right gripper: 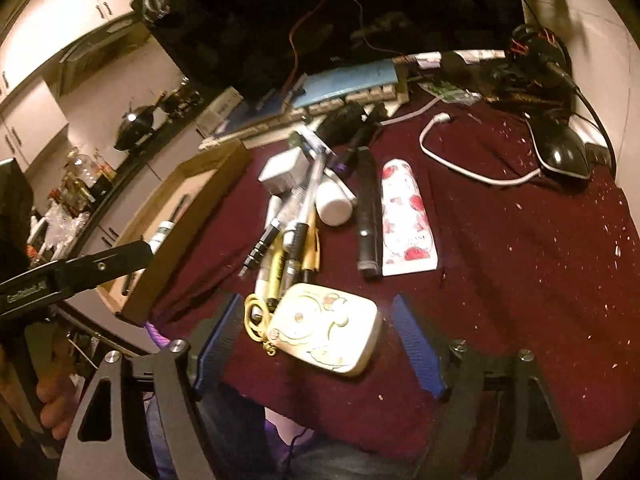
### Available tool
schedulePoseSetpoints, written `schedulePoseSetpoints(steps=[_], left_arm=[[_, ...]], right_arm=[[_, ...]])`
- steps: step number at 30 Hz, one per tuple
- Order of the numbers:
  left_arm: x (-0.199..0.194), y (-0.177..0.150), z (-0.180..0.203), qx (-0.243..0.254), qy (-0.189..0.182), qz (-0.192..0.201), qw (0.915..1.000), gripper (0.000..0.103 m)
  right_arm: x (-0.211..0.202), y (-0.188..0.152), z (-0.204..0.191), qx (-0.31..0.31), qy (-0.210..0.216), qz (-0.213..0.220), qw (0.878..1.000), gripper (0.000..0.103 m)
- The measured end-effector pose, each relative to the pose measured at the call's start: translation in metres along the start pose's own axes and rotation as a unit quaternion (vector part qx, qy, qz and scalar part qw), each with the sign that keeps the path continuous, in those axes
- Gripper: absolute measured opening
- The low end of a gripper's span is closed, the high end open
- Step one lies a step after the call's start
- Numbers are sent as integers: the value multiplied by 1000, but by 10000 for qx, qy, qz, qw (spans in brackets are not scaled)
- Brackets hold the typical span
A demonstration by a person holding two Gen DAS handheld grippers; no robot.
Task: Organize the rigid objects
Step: 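Grasp a clear pen with the left gripper while the right grasps the white case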
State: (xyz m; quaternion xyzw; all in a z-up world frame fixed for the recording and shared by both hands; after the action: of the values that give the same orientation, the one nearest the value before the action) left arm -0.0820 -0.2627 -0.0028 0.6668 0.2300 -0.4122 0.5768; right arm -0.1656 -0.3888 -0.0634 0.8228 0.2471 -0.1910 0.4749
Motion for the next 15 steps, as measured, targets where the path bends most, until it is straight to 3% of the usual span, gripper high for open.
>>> schedulePoseSetpoints(steps=[8,10,15], left_arm=[[10,4,5,70,70,-28,9999,80],[13,5,9,135,68,-44,9999,80],[27,10,32,475,28,-70,9988,80]], right_arm=[[17,-12,-6,13,-780,60,9969,76],[18,-11,-6,-99,-1016,57,9948,67],[12,-13,-3,-204,-908,57,9956,67]])
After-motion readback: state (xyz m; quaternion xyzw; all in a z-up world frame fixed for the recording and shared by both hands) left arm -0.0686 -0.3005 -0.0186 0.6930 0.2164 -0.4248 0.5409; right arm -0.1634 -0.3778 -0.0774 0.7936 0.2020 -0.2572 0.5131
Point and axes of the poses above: each gripper's, at about its wrist camera, not at the fingertips, and x roughly the way its jaws point, z to its right, y to its top, the point moved 7 cm from there along x, roughly the way its jaws point, and after that the axes turned 15 degrees about y, right-handed, at the moved point
